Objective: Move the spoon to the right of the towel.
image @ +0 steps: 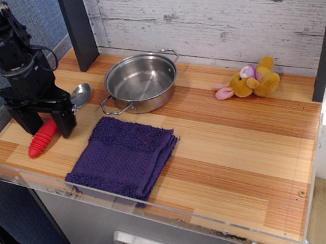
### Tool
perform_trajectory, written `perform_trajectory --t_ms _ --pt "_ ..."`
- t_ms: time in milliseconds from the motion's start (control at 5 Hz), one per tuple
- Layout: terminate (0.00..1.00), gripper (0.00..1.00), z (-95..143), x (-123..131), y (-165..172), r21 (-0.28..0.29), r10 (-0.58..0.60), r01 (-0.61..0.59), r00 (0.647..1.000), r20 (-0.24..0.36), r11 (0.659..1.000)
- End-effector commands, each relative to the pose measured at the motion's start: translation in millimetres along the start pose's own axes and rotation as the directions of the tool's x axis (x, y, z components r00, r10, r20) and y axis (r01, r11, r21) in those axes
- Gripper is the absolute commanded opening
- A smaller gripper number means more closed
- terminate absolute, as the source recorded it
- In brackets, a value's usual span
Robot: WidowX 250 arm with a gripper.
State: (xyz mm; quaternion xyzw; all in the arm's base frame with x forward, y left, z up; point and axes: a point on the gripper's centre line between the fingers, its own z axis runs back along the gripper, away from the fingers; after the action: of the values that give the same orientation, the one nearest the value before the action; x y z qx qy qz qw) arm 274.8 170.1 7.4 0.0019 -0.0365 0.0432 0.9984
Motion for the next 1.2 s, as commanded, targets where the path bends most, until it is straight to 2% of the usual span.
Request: perform_trajectory --t_ms 0,200,400,600,800,1000 --pt "0.0 0.0 7.0 0.6 6.8 0.002 0.021 -0.022 0.999 0.041 1.0" --pt "0.0 0.0 10.1 2.0 8.9 0.001 0.03 -0.03 0.999 0.042 1.0" --pt "0.0 0.0 15.2 3.9 7.6 -0.023 0.04 -0.039 0.998 0.045 0.999" --pt "0.0 0.0 22.5 8.7 0.9 -0.08 0.066 -0.062 0.997 0.05 0.995" --pt "0.0 0.0 50.0 23.1 -15.0 -0.11 0.143 -0.129 0.982 0.125 0.985" --pt "0.0 0.0 77.9 31.2 -20.7 -0.097 0.171 -0.154 0.966 0.193 0.983"
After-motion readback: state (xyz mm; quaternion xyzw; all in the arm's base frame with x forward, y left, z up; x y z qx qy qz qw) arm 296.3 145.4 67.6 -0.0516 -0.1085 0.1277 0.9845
